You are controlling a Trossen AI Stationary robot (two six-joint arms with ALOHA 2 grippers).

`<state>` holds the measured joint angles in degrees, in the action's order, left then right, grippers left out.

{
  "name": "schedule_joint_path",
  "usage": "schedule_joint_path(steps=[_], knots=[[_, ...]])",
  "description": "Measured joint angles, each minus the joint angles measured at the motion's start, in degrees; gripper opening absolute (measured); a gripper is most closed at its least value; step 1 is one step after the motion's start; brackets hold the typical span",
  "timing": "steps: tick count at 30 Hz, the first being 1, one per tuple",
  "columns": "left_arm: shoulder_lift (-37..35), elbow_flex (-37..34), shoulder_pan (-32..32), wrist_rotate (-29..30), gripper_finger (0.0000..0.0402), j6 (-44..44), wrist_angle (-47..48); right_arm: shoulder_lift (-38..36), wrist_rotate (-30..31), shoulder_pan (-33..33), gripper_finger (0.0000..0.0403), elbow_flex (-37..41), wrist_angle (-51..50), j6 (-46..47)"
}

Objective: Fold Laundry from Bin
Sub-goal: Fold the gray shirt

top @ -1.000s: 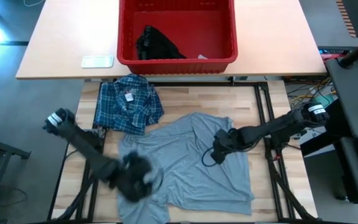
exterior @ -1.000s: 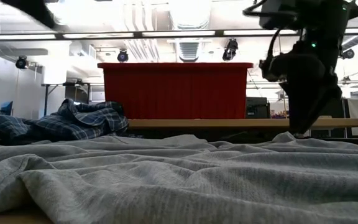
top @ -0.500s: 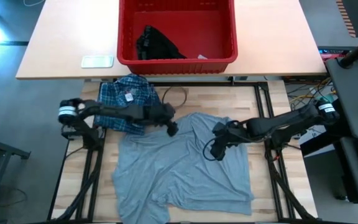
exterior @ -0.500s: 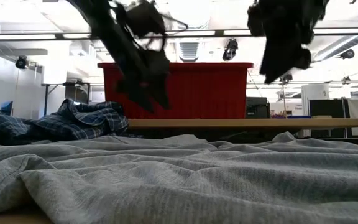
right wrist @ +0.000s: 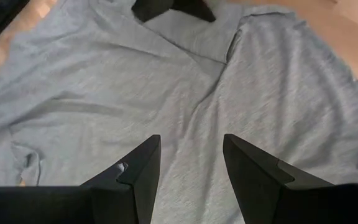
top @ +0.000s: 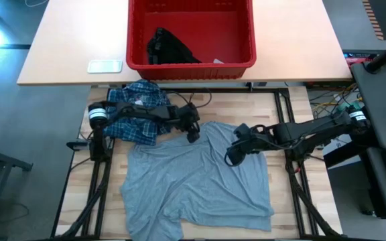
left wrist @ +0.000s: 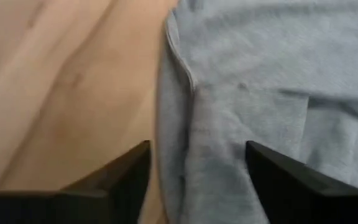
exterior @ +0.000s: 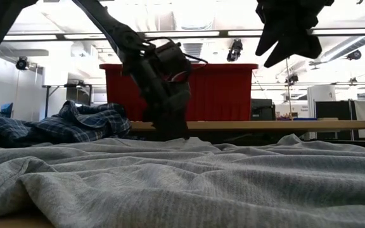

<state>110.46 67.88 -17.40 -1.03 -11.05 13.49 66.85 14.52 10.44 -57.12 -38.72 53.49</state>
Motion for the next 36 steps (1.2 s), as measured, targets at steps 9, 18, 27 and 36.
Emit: schedule_joint_path(steps=[9,18,27,36], knots=[[-2.95,-0.18,-0.01,1.02,0.0016,-1.18,4.09,2.05,0.57,0.0,0.0169,0.17,0.03,4.23],[-20.05,-4.25,-1.08,17.25,0.0001,-1.6,20.1,11.08,-3.78,-4.32,0.0169,5.91,-0.17,12.07],[-25.86,-10.86,-6.87,32.76,0.0002,-5.09,18.5,15.88,-4.23,-19.27,0.0169,14.33,-1.9,8.06],[-25.98,-4.12,-8.58,27.08,0.0099,-2.86,21.81,9.65,2.63,-33.01,0.0168,18.4,-7.4,-2.54]])
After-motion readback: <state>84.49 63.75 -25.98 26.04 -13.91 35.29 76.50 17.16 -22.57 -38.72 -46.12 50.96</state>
